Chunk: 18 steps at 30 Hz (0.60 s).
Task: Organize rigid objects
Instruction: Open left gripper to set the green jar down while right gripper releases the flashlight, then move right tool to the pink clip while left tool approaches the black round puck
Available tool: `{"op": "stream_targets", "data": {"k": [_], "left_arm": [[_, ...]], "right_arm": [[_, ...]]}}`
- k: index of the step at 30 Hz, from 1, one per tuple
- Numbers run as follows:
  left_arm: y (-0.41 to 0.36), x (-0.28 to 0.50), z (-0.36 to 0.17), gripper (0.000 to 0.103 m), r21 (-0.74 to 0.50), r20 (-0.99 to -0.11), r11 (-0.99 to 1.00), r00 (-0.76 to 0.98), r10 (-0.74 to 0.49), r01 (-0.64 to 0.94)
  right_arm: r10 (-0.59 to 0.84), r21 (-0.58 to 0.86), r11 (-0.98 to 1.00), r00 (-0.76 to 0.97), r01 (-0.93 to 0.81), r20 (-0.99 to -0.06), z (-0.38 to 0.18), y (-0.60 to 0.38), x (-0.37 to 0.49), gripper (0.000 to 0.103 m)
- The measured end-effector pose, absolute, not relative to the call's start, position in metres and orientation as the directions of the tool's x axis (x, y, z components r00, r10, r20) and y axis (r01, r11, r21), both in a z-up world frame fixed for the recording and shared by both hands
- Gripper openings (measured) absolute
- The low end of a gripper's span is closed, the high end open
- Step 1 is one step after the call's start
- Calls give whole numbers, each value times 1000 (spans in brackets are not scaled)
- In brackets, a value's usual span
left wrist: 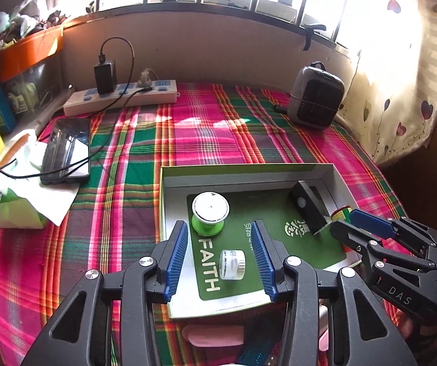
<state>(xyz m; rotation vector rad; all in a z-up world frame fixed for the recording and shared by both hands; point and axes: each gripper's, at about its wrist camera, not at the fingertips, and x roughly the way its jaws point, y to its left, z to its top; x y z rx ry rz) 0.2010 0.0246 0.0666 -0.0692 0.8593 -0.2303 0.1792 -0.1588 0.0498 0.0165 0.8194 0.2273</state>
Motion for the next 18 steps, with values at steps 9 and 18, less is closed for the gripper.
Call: {"op": "stream_targets", "data": {"k": [9,18], "left_arm": [[33,159,73,43,-165,-725,972,647,-235,168],[51,119,65,43,-202,-717,969,653,-244,140]], "right_arm": [[215,110,975,676,-195,-704,54,-162,140,39],[247,138,968,675,-211,-696,46,-165,103,39]]}}
